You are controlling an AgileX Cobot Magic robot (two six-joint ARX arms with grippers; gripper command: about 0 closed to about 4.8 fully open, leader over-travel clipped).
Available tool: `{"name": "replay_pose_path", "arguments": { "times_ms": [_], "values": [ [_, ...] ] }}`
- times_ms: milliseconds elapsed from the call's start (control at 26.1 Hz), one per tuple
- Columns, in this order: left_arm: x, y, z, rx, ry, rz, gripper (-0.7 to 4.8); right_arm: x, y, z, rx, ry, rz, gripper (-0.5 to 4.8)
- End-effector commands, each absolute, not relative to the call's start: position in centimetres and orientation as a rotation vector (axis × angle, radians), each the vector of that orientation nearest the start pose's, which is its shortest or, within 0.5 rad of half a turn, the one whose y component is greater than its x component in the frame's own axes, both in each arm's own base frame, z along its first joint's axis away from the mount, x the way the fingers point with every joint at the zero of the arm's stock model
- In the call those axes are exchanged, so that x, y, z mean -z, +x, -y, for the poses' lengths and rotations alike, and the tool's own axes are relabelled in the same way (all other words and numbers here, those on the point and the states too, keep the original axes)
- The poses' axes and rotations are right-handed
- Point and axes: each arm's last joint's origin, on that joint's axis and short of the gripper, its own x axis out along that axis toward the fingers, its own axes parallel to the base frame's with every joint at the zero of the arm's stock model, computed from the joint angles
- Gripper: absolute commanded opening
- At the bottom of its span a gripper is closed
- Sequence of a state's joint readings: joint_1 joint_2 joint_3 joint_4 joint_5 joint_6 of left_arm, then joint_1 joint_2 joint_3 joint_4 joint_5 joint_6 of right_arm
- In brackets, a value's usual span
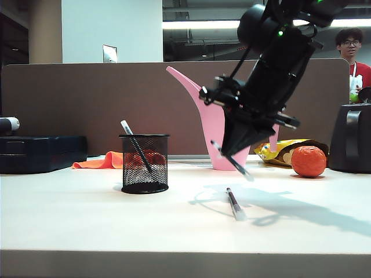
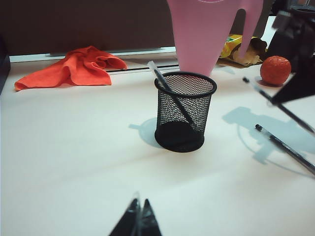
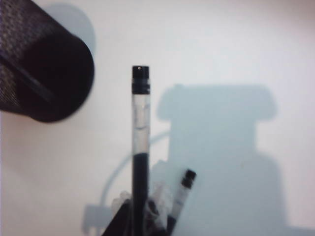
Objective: Pick up a few water-based pens and put them in the pen basket.
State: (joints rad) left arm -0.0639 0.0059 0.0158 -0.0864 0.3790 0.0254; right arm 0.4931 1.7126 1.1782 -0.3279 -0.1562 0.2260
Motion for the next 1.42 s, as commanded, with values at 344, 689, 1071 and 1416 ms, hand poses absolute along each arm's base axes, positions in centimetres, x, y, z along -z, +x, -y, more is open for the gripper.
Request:
{"name": "replay_pose_path", "arguments": {
  "times_ms": [344,689,1071,1416],
  "values": [
    [-16.3,9.4,1.7,0.441,0.016,-0.054,-0.04,-27.7,33.6,-20.0,-0.871,0.190,-0.272,-0.08],
    [-16.3,9.4,1.7,0.441,0.016,-0.054,-0.04,-25.9,34.8,-22.0,-0.975,0.200,-0.124,-0.08],
    [-16.3,9.4,1.7,0.456,0.015,-0.054,-0.05,-23.1,35.7,-23.3,-0.967,0.223,-0.118,-0.08],
    [-16.3,9.3,1.8,0.503,0.013,-0.054,-0.05,-22.8,35.6,-23.5,-0.958,0.222,-0.140,0.31]
  ]
}}
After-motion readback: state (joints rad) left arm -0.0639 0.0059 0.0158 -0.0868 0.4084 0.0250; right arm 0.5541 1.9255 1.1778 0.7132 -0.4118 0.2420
